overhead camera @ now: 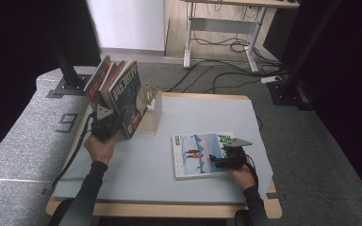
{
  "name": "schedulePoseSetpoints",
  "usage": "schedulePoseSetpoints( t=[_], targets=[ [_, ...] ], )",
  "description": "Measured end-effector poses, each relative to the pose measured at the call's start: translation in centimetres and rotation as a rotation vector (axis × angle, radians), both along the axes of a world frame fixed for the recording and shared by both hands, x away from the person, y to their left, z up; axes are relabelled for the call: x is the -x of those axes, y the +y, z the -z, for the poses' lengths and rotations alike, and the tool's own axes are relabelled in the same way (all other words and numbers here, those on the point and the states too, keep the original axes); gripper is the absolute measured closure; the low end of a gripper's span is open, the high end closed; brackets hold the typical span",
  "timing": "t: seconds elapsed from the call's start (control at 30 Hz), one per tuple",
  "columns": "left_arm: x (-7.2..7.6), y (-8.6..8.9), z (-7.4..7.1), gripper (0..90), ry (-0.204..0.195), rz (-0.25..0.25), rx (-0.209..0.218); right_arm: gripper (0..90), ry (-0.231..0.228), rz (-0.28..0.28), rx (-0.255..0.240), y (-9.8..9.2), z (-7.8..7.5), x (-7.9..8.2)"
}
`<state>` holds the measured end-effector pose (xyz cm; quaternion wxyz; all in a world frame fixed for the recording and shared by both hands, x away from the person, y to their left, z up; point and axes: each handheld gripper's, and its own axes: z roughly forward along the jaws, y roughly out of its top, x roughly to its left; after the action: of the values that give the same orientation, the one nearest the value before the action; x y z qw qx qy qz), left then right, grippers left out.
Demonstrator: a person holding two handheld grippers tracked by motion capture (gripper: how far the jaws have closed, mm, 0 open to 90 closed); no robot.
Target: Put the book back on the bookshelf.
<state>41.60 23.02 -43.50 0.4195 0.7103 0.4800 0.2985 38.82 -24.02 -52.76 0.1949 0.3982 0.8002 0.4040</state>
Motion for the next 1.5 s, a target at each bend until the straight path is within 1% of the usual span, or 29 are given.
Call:
schedulePoseSetpoints(
  t=[0.17,0.33,0.43,0.6,0.7,0.77,0.83,1.07,1.17,1.27,1.33,1.4,1.47,1.5],
  targets=[
    [0.7,0.0,-0.1,72.8,-0.004,0.006,-0.022,14.9,-0.001,-0.001,0.001,0.0,0.0,0.0],
    [1.6,0.1,0.0,68.4,-0.003,0.029,-0.017,14.9,0.0,-0.001,0.0,0.0,0.0,0.0],
    [2.1,0.1,0.0,64.9,0.002,0.04,-0.031,14.9,-0.001,-0.001,0.0,0.0,0.0,0.0],
    [2.5,-0.1,0.0,59.9,0.017,0.075,-0.017,14.9,-0.001,-0.001,0.0,0.0,0.0,0.0],
    [2.7,-0.3,0.1,56.0,0.043,0.12,-0.008,14.9,-0.002,0.0,0.0,0.0,0.0,0.0],
    [2.9,-0.5,0.2,52.7,0.05,0.15,-0.007,14.9,-0.002,-0.001,0.001,0.0,0.0,0.0],
    [3.1,-0.8,0.4,49.6,0.06,0.196,-0.002,14.9,-0.002,0.0,0.001,0.0,0.0,0.0],
    [3.6,-1.9,1.4,32.2,0.125,0.346,0.026,14.9,-0.003,0.001,0.0,0.0,0.0,0.0],
    [3.9,-2.4,1.8,24.1,0.138,0.385,0.023,14.9,-0.003,0.002,0.001,0.0,0.0,0.1],
    [4.2,-2.9,2.3,18.5,0.152,0.42,0.019,14.9,-0.005,0.004,0.0,0.0,0.0,0.1],
    [4.4,-3.1,2.8,16.3,0.166,0.442,0.039,14.9,-0.005,0.005,0.0,0.0,0.0,0.1],
    [4.6,-3.1,3.4,12.2,0.18,0.474,0.056,14.9,-0.005,0.007,0.0,0.0,0.0,0.1],
    [4.7,-3.0,3.9,10.2,0.188,0.489,0.063,14.9,-0.006,0.009,0.0,0.0,0.1,0.2],
    [4.7,-3.1,4.2,8.6,0.195,0.494,0.055,14.9,-0.007,0.01,-0.001,0.0,0.1,0.2]
  ],
)
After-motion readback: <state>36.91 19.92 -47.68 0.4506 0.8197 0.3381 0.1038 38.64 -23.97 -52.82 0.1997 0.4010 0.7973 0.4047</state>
